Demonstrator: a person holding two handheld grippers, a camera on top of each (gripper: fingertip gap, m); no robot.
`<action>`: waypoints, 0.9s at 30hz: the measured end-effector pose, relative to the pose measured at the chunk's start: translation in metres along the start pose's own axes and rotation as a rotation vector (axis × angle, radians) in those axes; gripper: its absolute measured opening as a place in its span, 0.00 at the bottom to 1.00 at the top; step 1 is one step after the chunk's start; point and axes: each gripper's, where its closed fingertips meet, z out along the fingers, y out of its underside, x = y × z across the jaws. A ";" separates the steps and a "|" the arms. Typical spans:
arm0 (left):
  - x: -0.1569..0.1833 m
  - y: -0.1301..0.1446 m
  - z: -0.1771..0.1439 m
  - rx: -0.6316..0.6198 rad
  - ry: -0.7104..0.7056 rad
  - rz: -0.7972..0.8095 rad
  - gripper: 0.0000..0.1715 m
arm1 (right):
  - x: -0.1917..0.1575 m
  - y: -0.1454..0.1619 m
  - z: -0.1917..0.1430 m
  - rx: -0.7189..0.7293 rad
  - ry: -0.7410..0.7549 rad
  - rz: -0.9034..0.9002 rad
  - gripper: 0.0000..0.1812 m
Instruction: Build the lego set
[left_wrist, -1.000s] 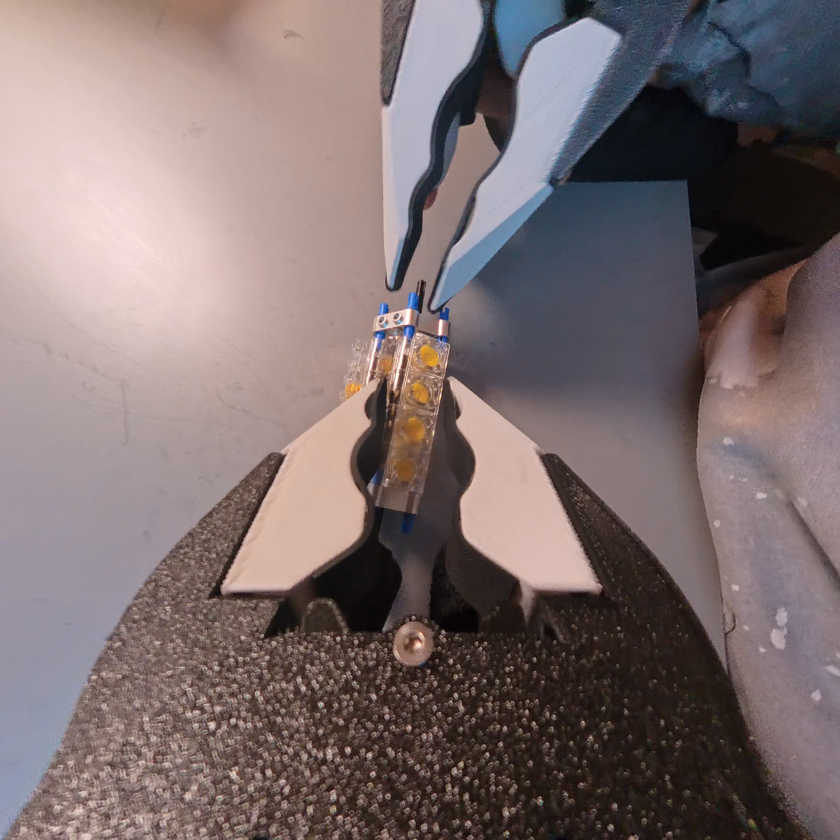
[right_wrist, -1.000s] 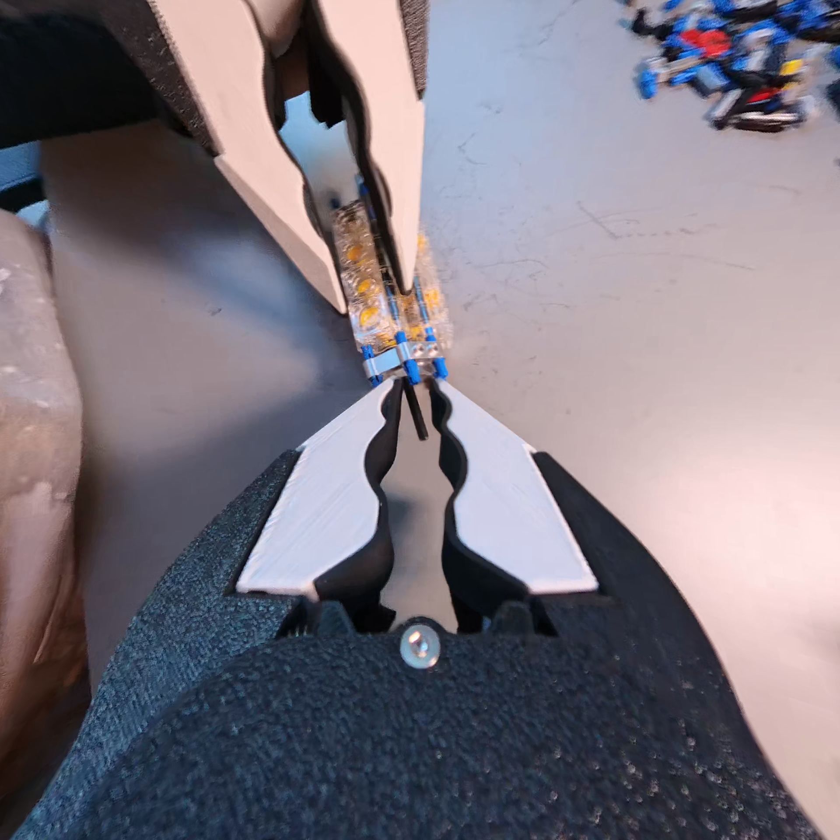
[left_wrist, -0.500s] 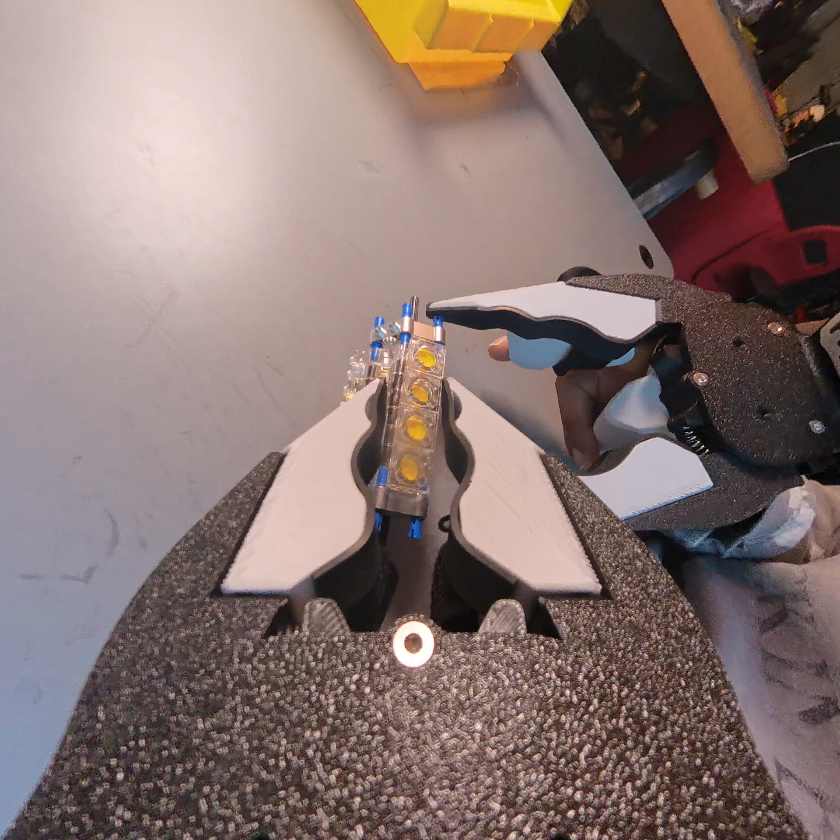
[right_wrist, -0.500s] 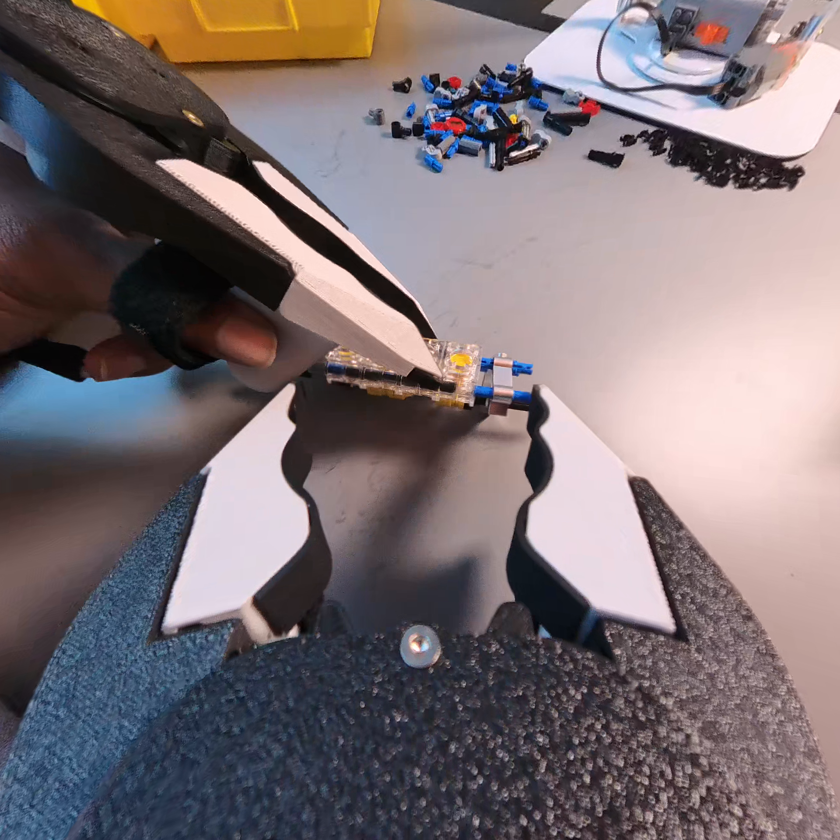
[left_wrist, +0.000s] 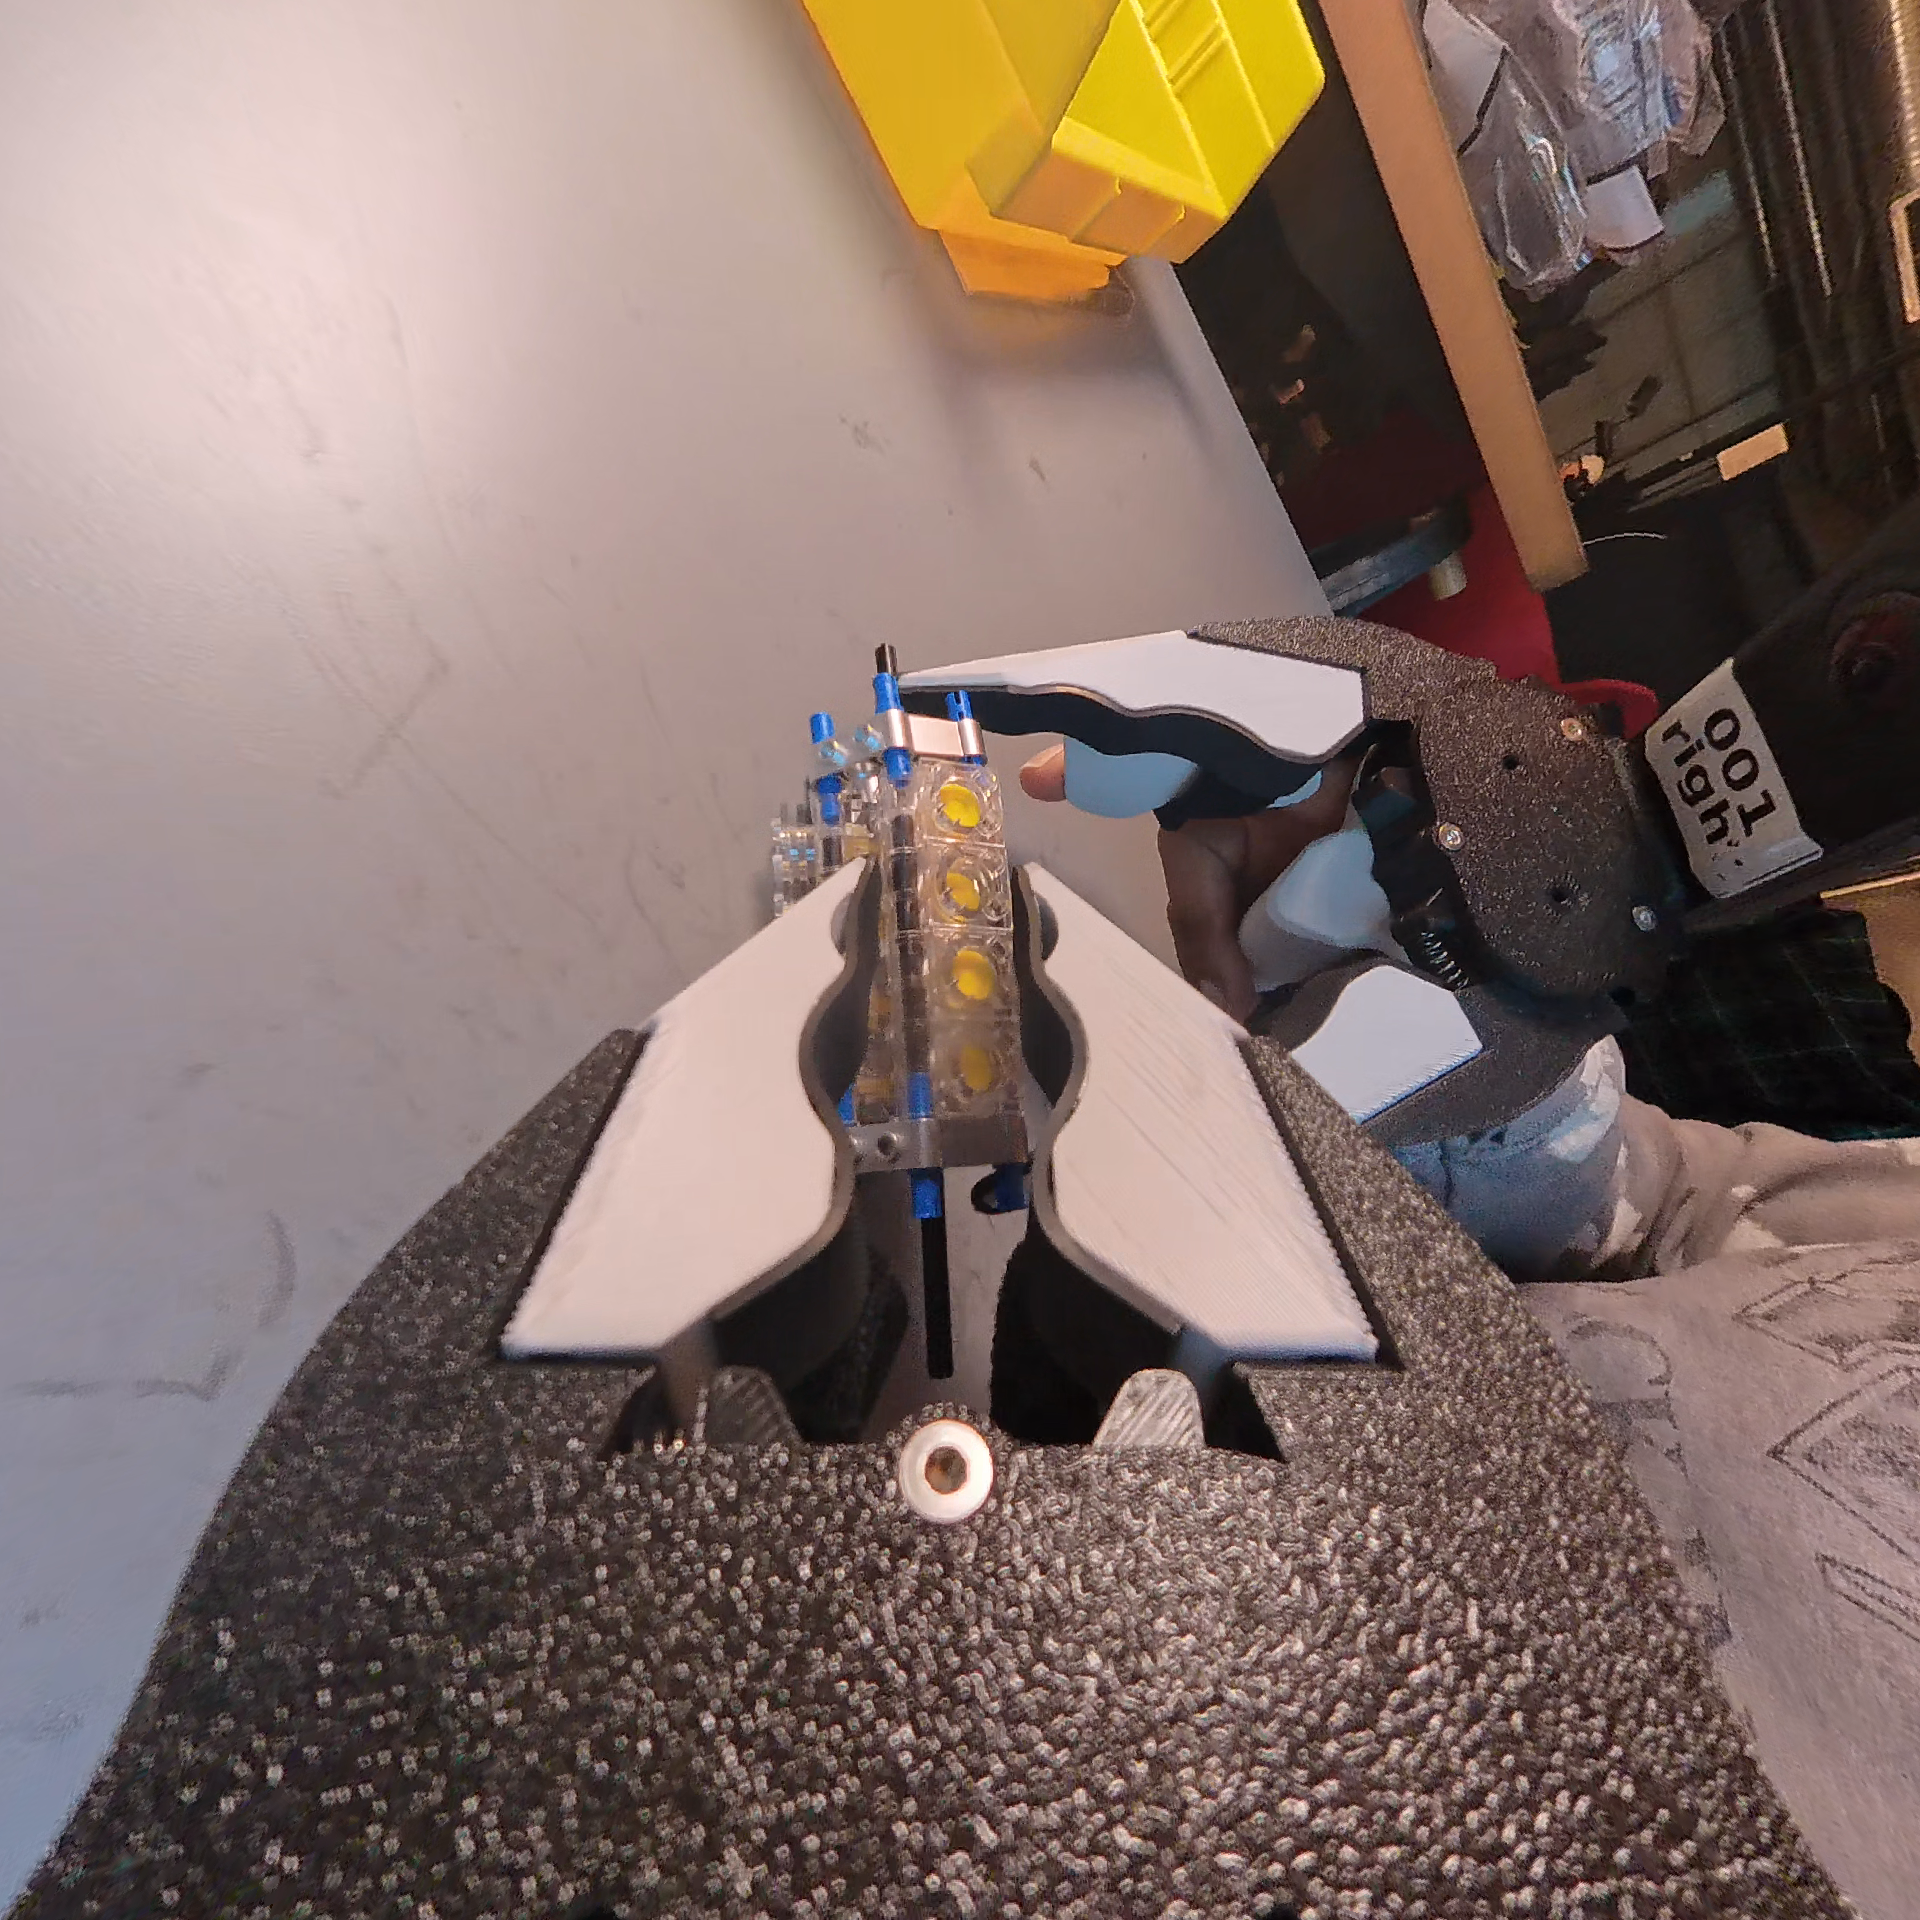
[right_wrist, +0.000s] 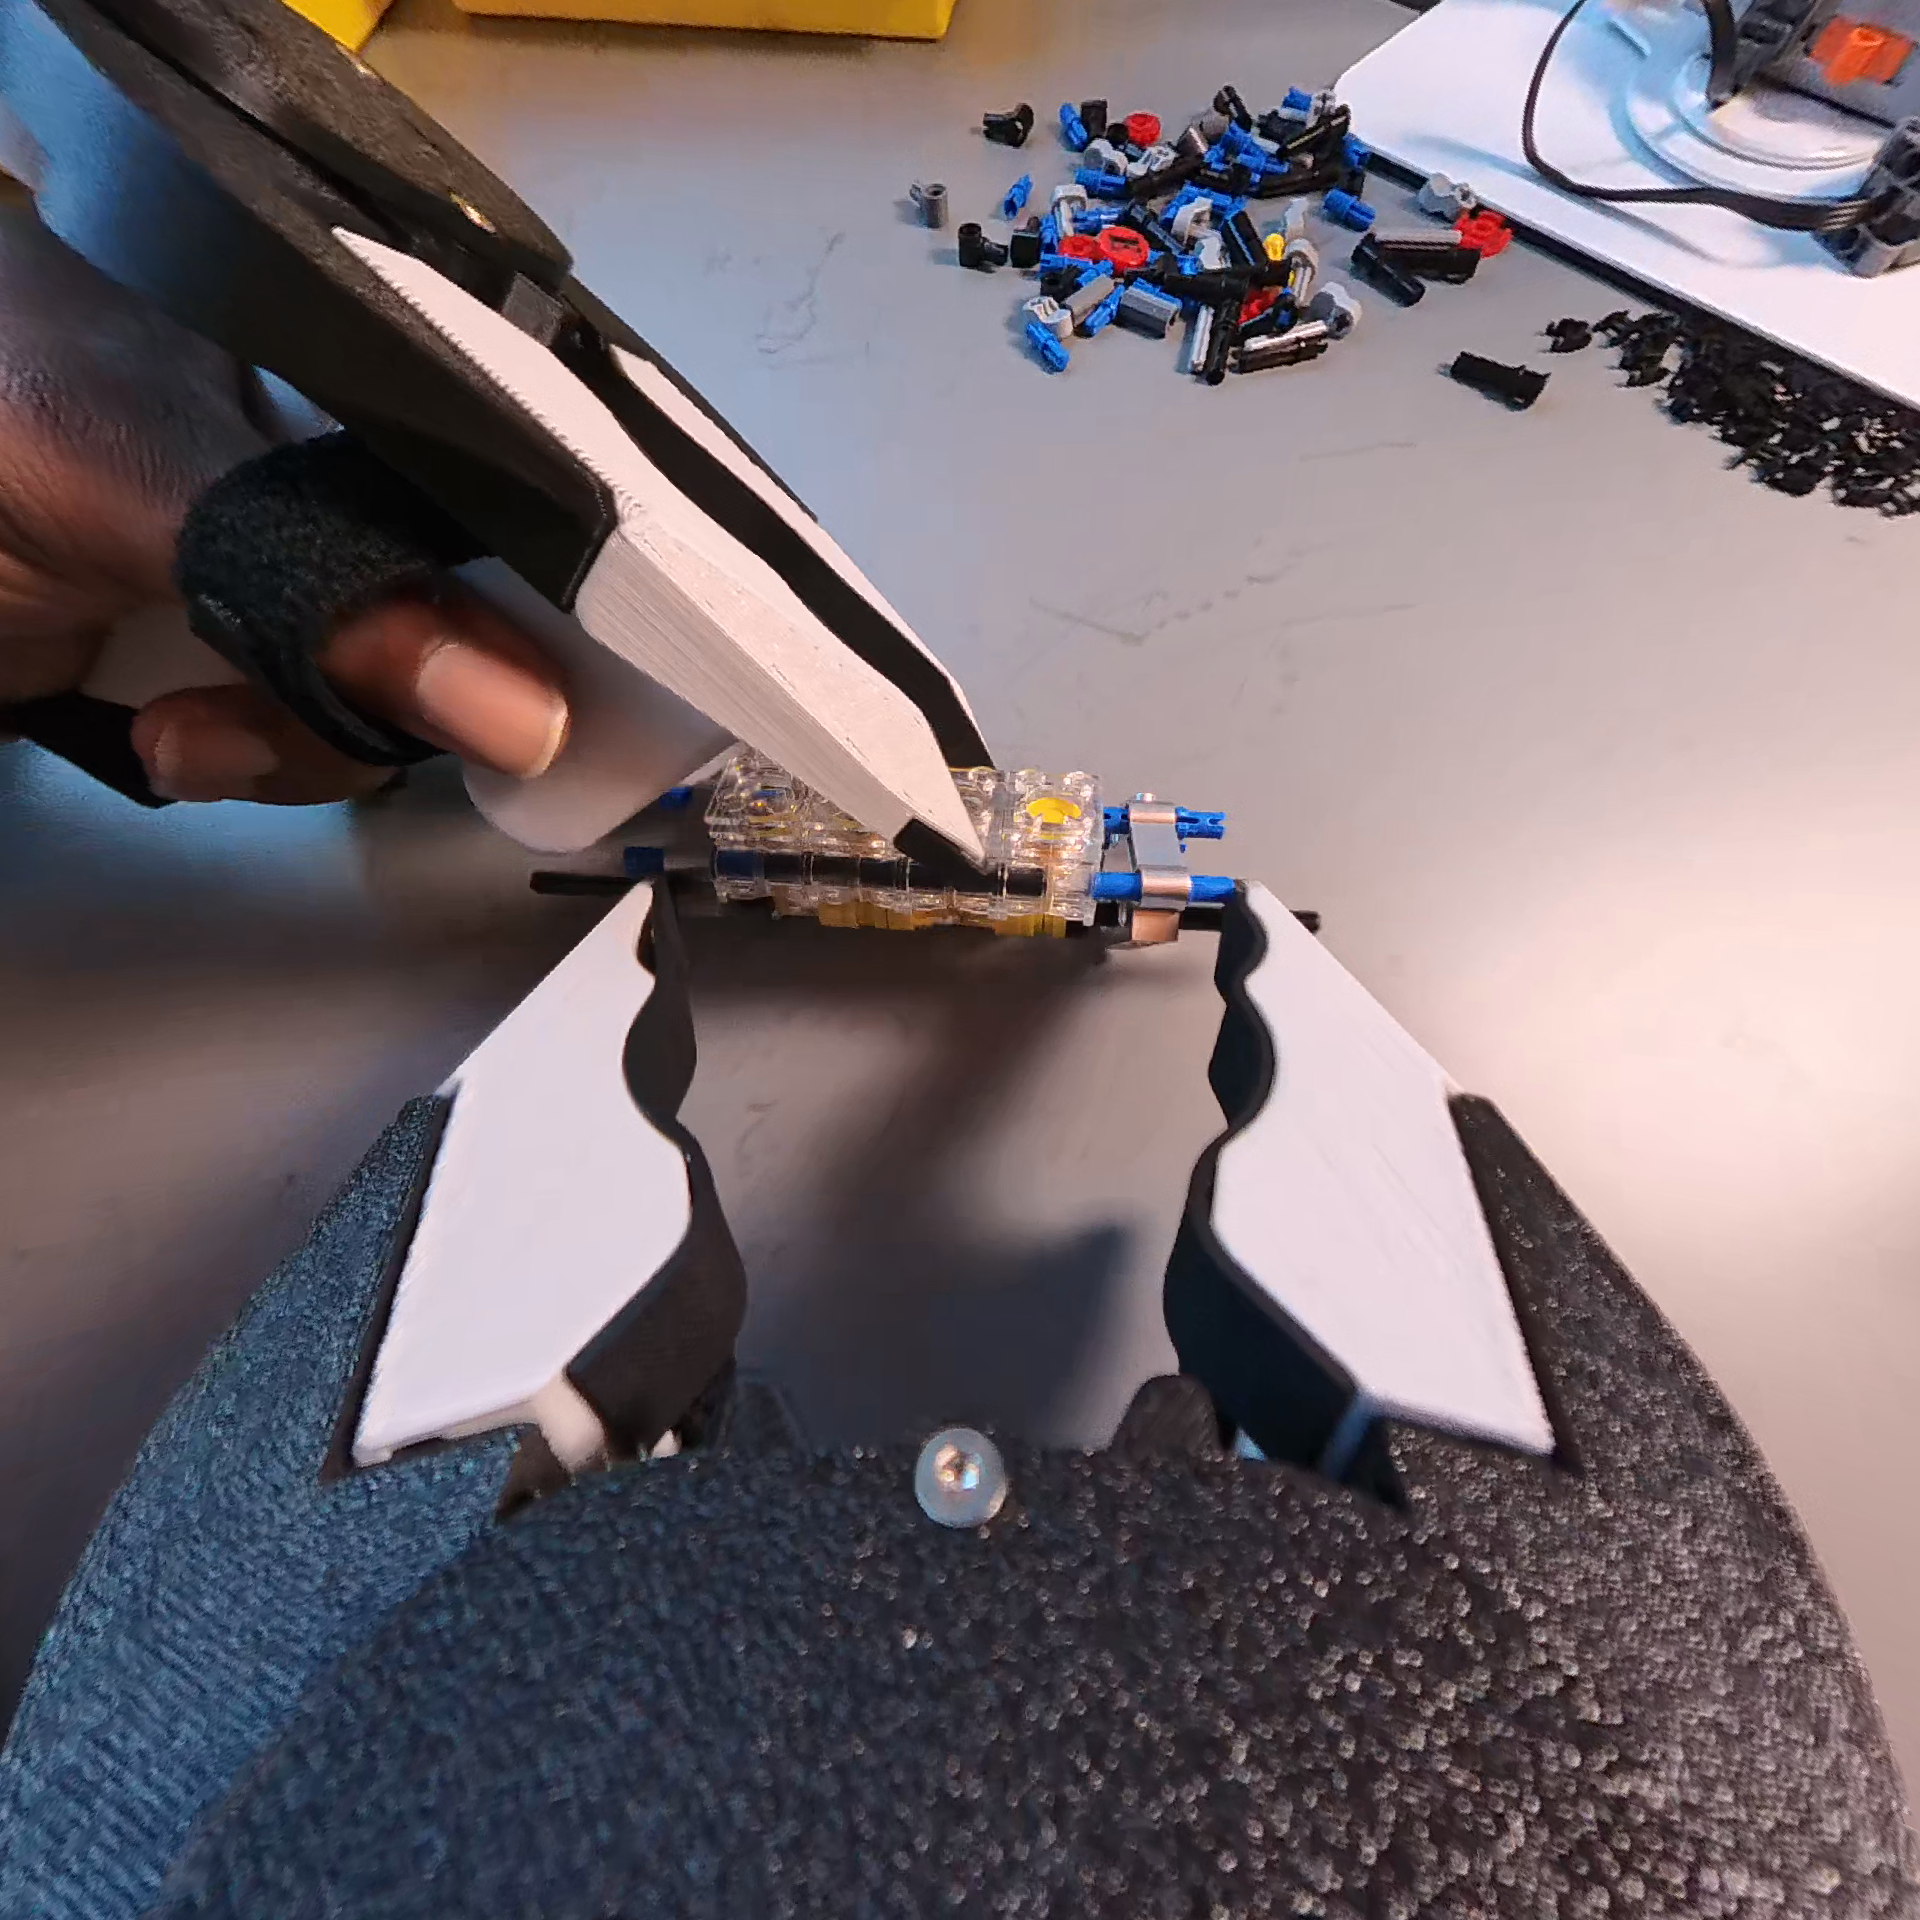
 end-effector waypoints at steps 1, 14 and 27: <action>0.000 0.000 0.000 -0.006 0.003 0.005 0.14 | 0.000 -0.001 0.000 -0.003 -0.007 -0.009 0.55; -0.005 -0.005 -0.002 0.060 -0.014 0.017 0.13 | 0.000 -0.005 0.002 0.008 0.003 -0.025 0.51; 0.001 0.005 -0.003 0.072 -0.053 0.079 0.13 | -0.010 0.002 0.012 -0.049 -0.084 -0.047 0.62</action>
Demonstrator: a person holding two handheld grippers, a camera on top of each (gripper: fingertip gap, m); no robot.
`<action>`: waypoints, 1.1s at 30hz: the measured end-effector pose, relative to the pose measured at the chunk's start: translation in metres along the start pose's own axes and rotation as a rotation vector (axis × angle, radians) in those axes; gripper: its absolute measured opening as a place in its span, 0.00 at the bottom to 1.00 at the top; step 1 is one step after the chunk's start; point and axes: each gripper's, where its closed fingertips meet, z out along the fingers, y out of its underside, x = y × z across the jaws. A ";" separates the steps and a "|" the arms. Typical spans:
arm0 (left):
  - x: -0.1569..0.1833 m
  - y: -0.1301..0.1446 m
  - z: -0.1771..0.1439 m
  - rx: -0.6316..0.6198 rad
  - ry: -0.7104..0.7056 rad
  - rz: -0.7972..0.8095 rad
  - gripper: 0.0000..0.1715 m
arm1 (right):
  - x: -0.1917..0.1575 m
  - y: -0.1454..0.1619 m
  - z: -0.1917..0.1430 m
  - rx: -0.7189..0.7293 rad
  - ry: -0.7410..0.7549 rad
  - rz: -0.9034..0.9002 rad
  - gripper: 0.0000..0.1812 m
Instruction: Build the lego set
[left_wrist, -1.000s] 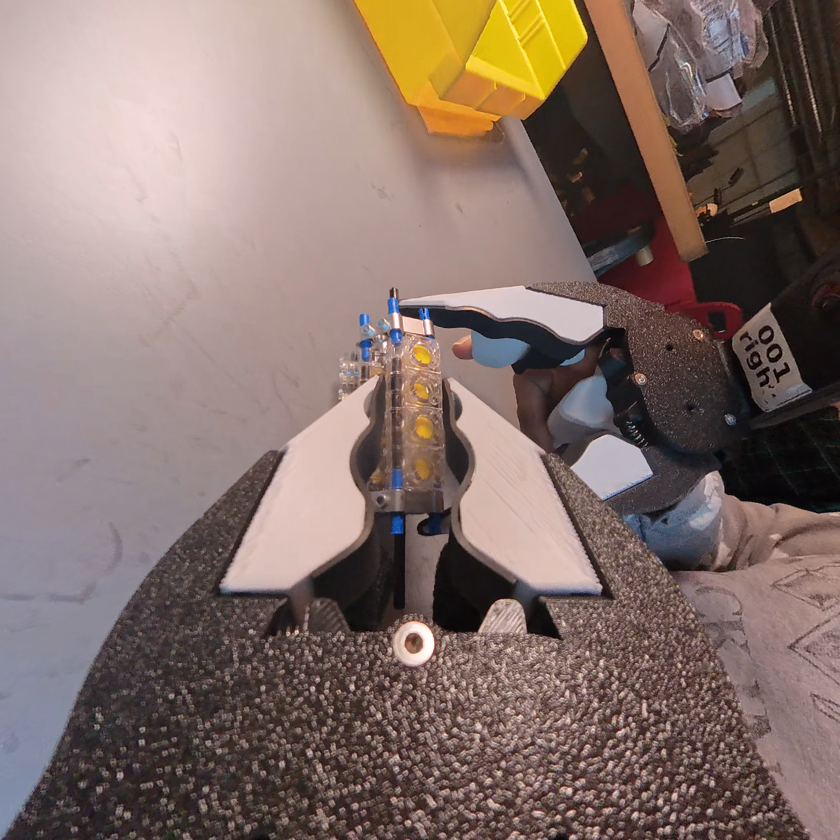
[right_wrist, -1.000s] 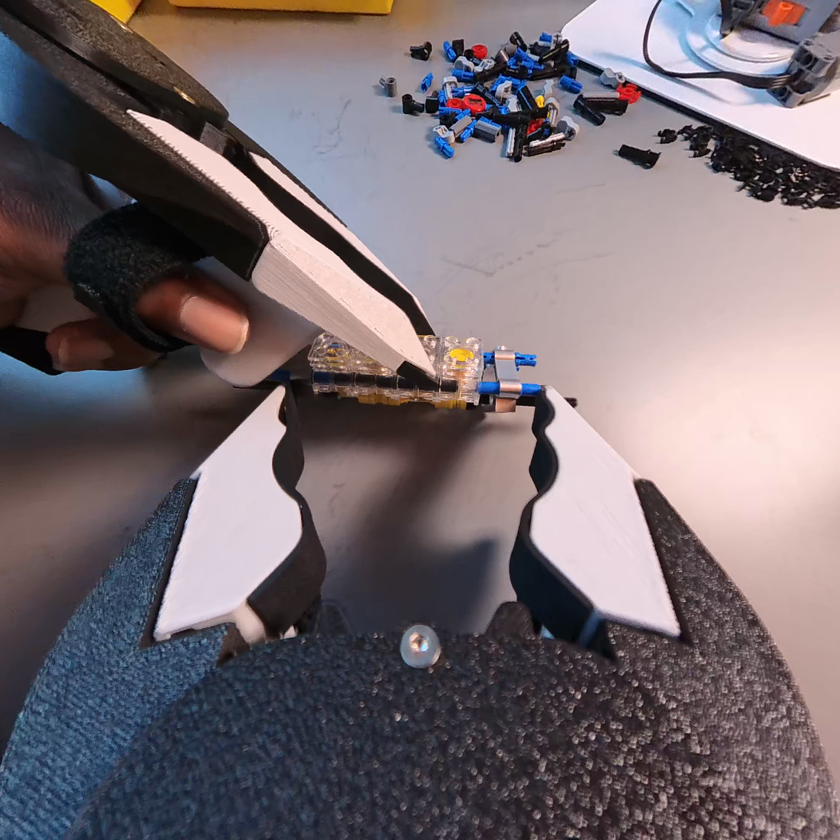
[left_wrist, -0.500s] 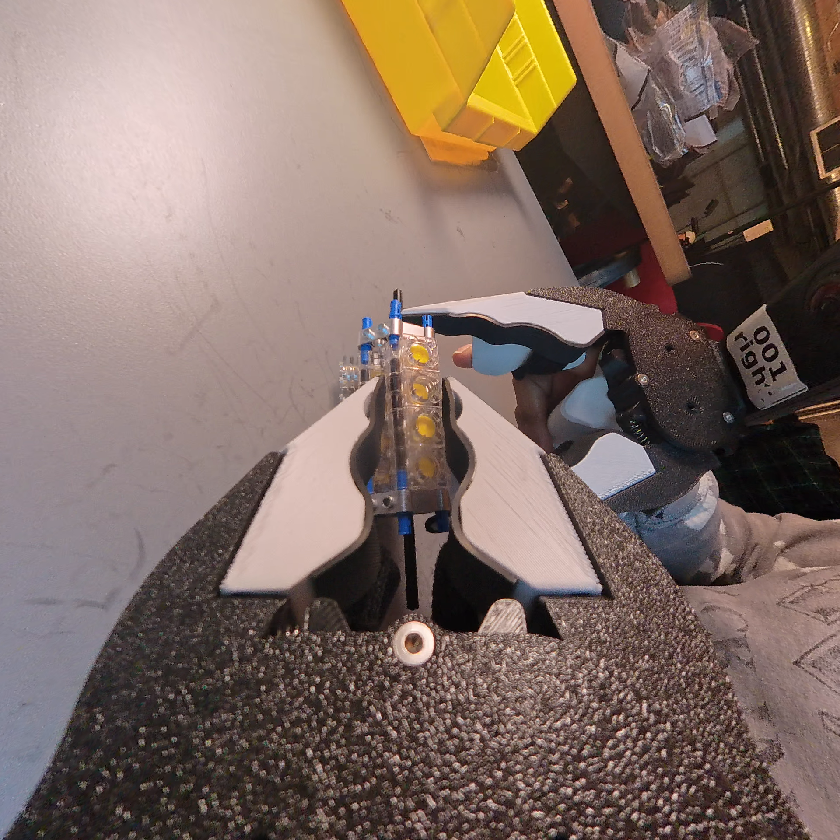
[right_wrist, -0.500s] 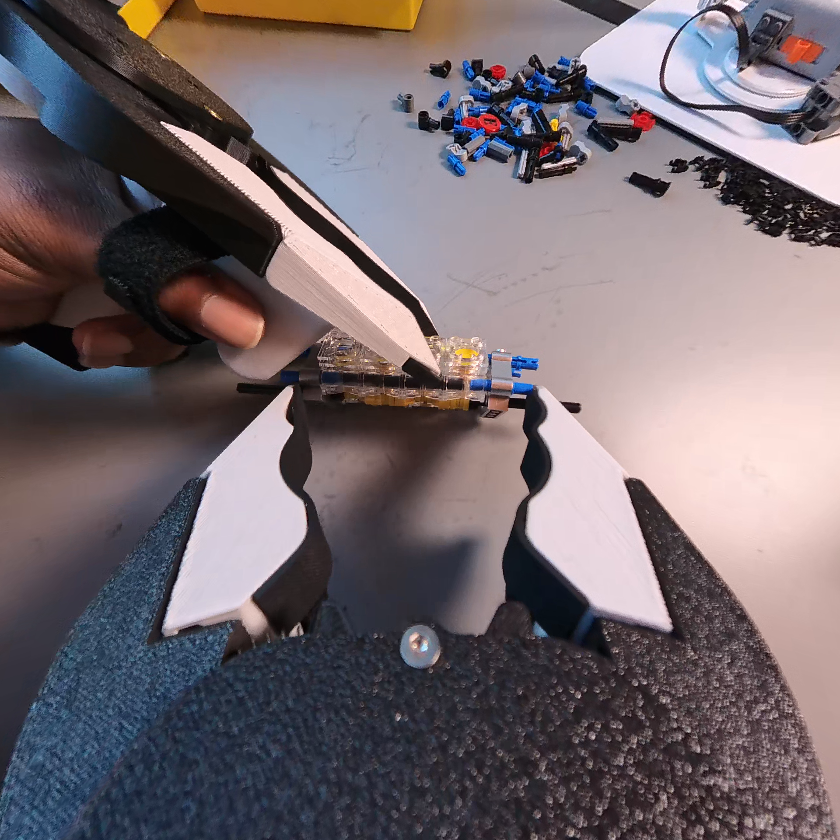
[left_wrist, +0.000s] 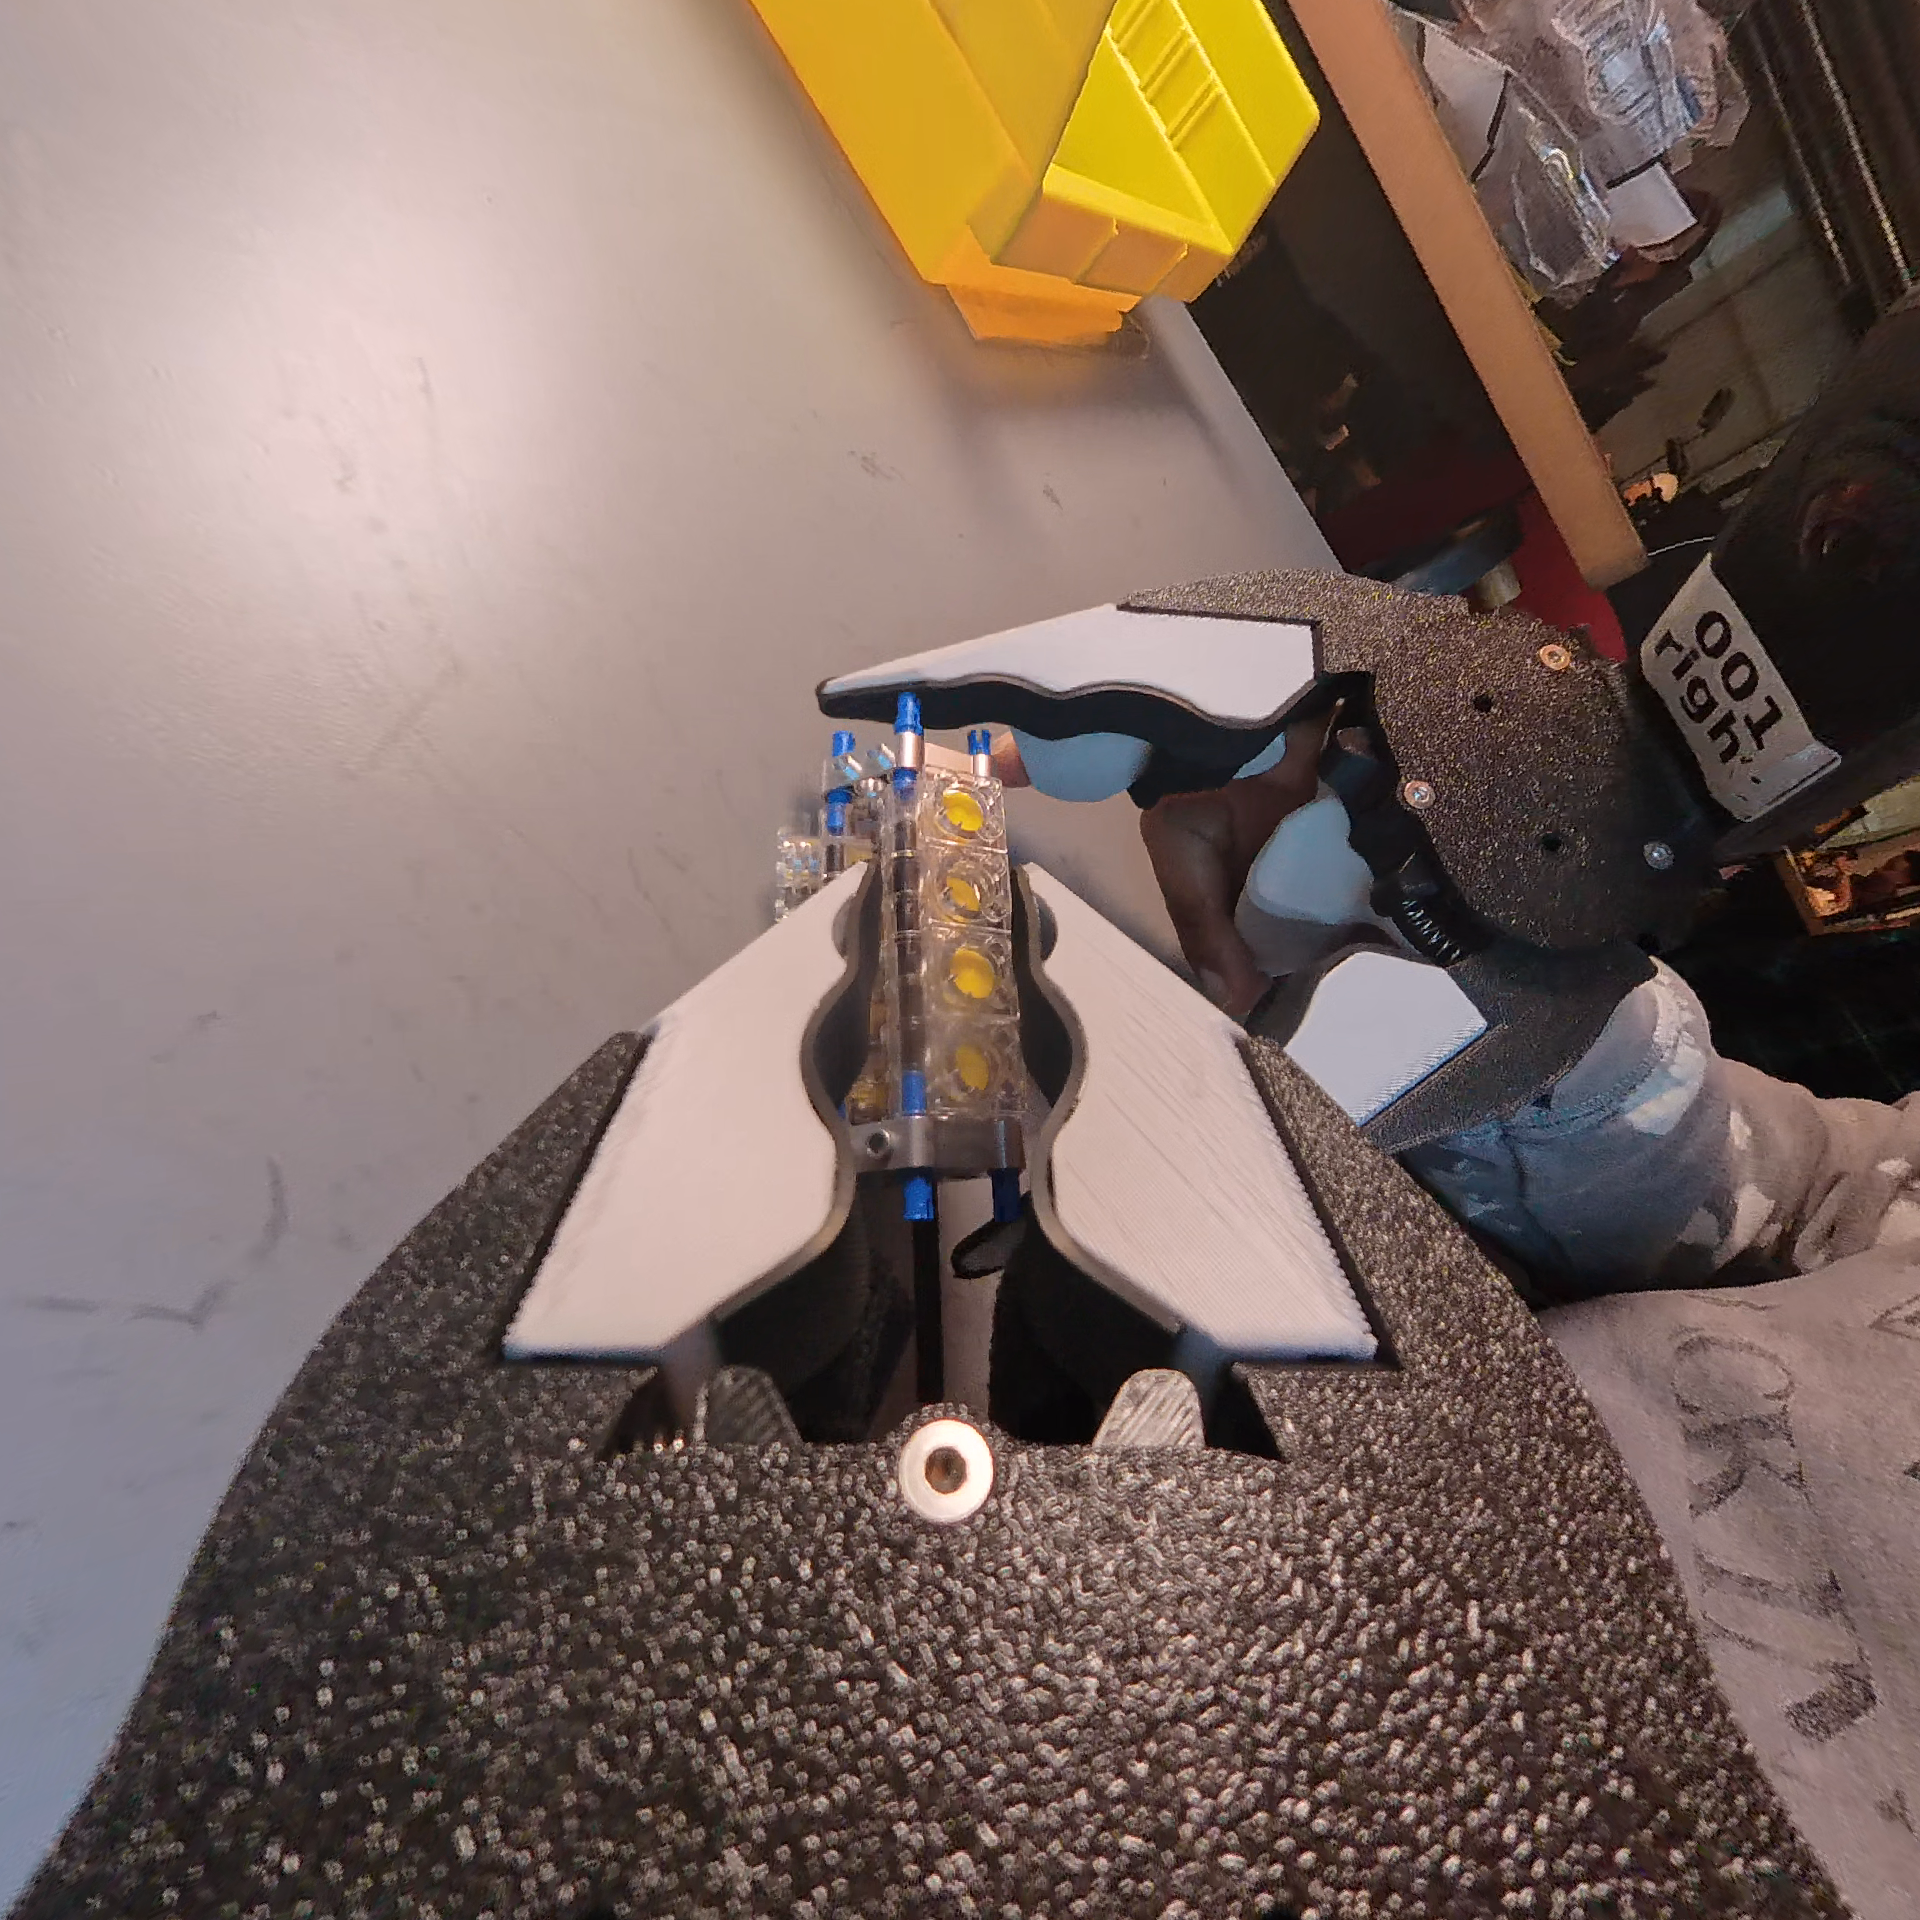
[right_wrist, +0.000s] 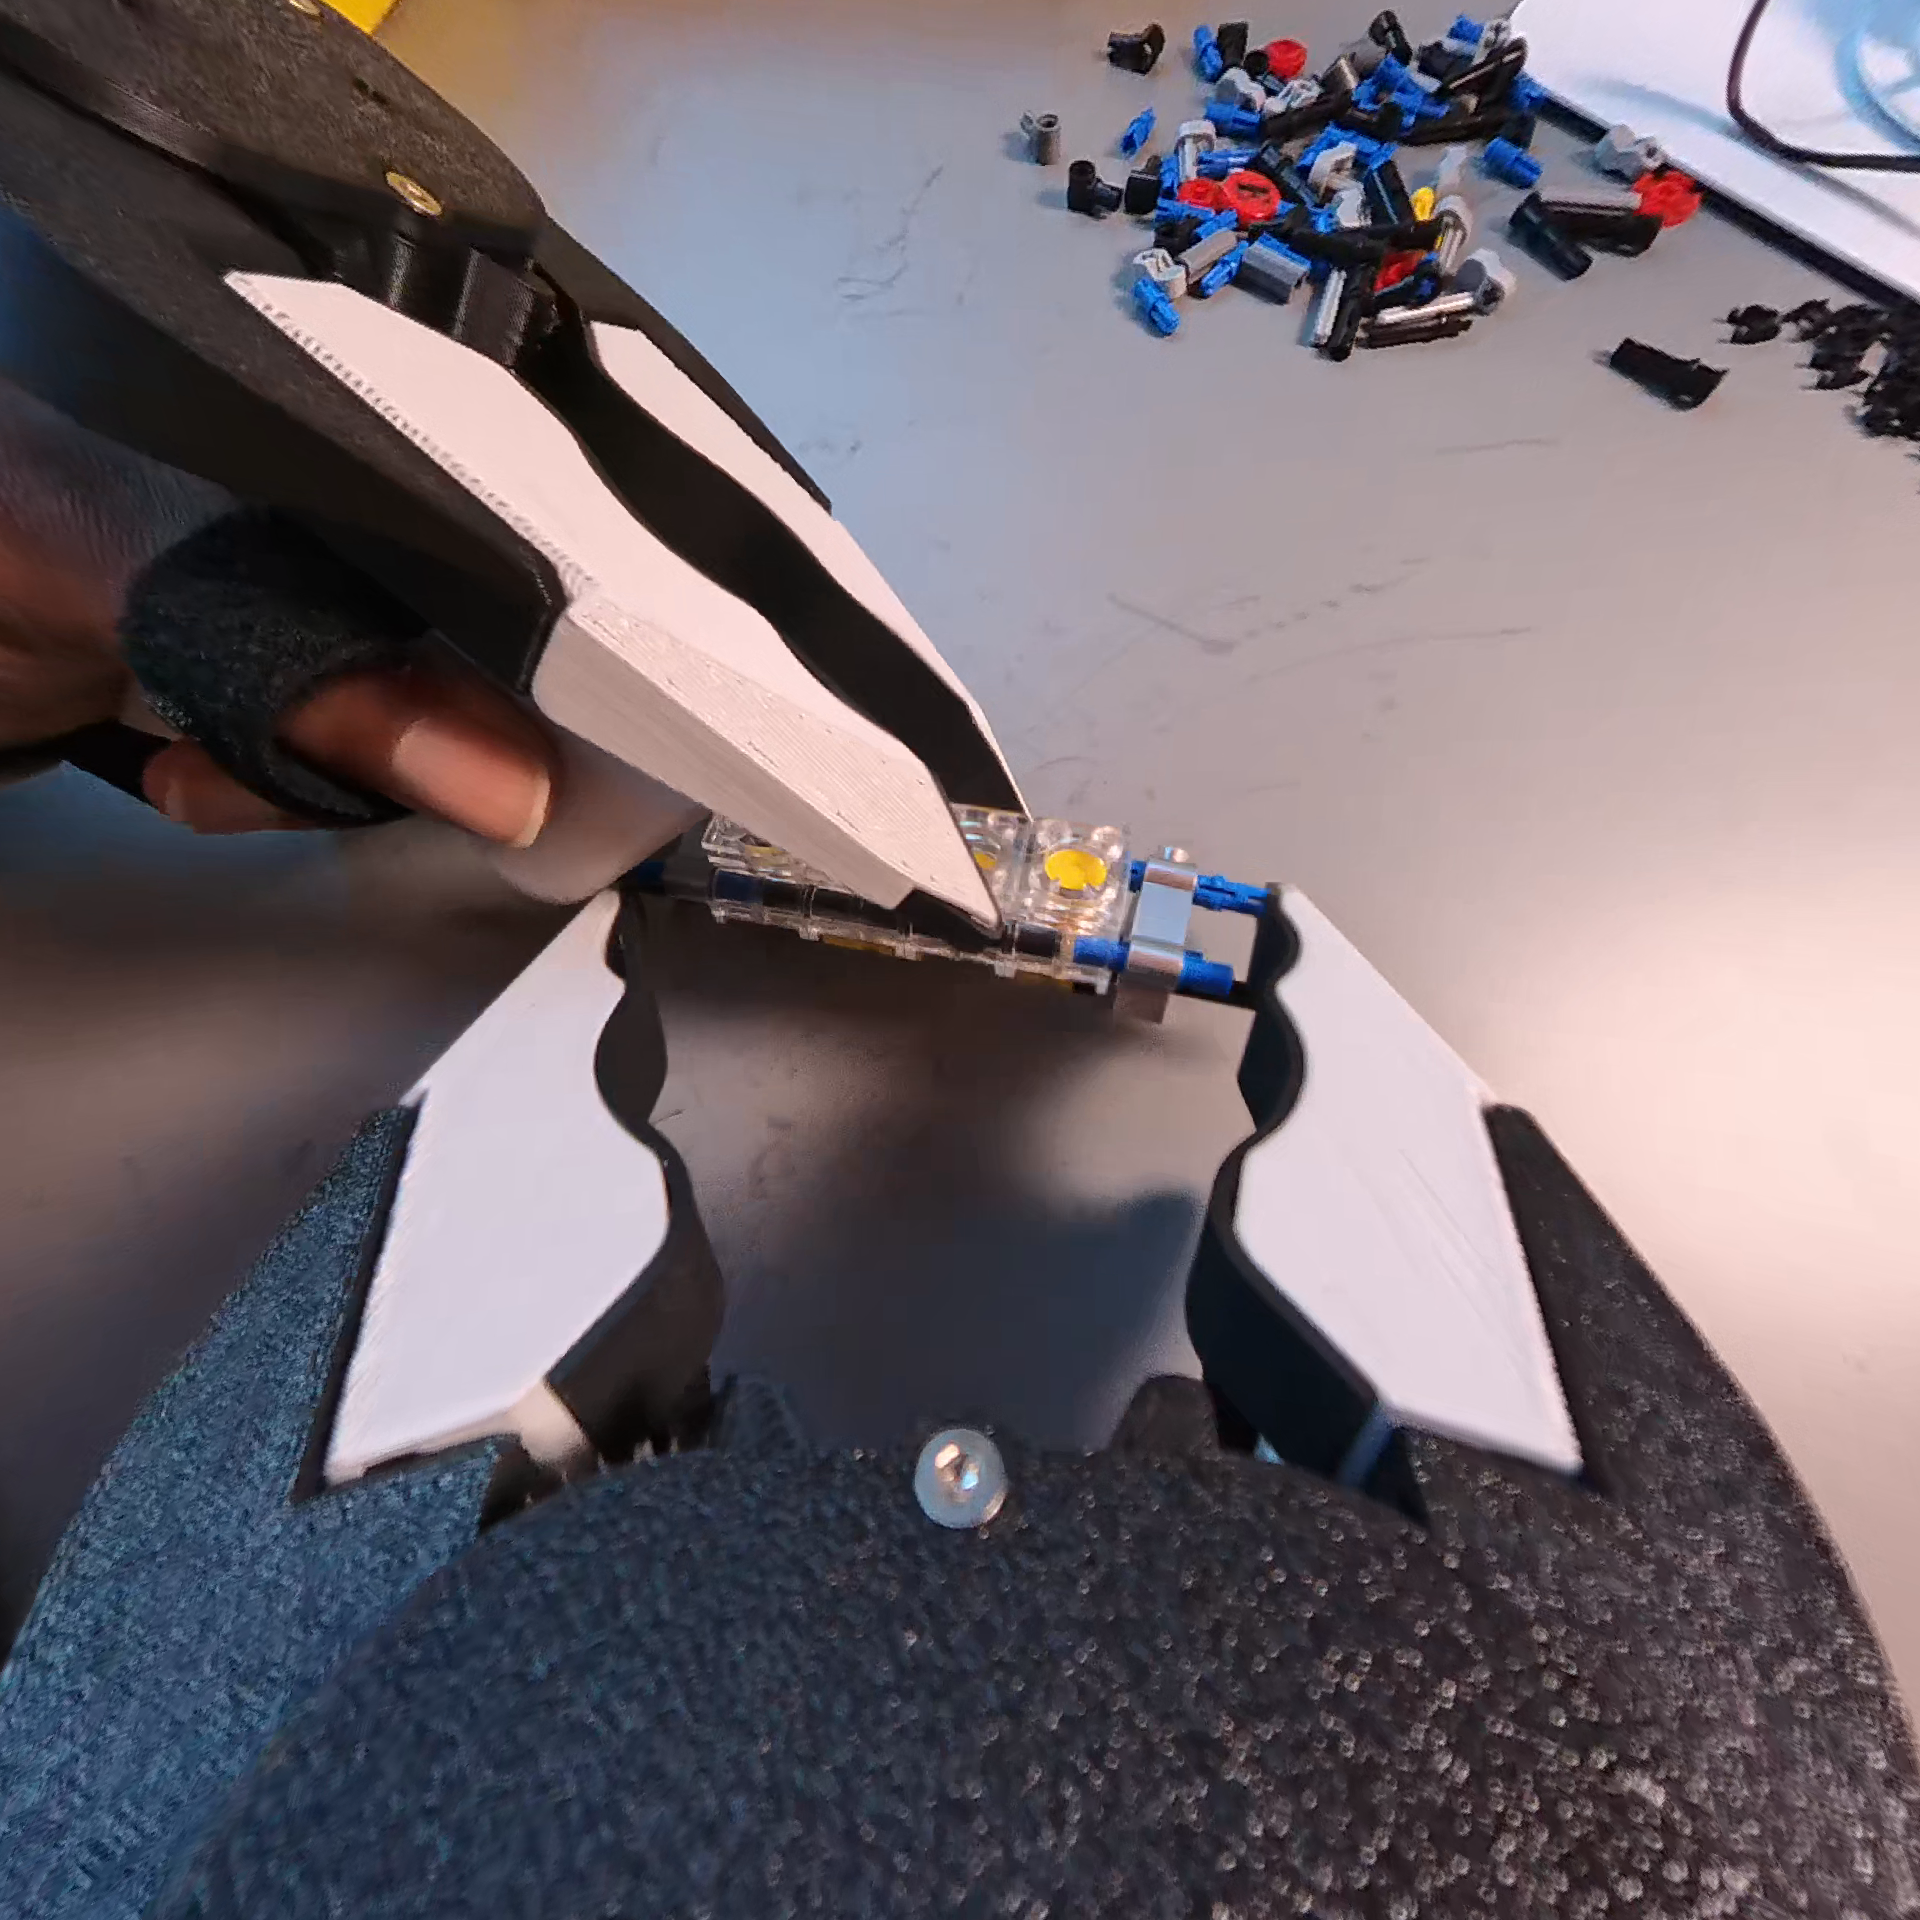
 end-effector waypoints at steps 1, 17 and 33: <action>0.000 0.000 0.000 -0.003 0.001 -0.002 0.13 | 0.000 -0.001 0.001 0.000 0.003 -0.016 0.62; 0.001 0.004 0.002 -0.025 -0.074 0.120 0.13 | -0.003 0.001 0.001 -0.002 0.013 -0.059 0.55; 0.003 0.039 -0.033 -0.177 0.065 0.147 0.30 | -0.014 0.017 -0.025 -0.037 -0.158 -0.046 0.61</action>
